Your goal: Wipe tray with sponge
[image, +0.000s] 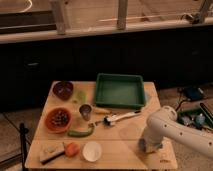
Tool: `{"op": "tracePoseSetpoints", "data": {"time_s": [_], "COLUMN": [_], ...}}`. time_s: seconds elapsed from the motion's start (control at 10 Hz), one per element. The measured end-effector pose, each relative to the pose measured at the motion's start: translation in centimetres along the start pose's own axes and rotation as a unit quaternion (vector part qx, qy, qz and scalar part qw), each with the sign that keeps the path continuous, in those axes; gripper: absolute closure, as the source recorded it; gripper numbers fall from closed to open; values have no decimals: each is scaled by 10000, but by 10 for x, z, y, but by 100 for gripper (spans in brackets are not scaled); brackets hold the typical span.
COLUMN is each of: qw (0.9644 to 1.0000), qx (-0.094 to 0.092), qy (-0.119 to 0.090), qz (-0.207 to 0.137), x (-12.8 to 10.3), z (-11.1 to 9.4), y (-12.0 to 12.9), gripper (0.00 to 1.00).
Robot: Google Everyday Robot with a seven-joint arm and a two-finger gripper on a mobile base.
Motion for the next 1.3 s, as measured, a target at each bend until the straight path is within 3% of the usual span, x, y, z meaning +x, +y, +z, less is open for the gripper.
{"op": "tracePoseSetpoints", "data": {"time_s": [0.1, 0.2, 0.6, 0.8, 1.3], "qw": [10000, 10000, 9999, 9999, 9996], "qx": [26, 39, 94, 131, 218], "qy": [14, 24, 43, 88, 183], "qz": [6, 4, -1, -9, 12], "x": [1, 3, 9, 12, 15], "z": [-8, -13, -34, -47, -72], "y": [0, -3, -12, -23, -46], "gripper": [91, 93, 86, 96, 97]}}
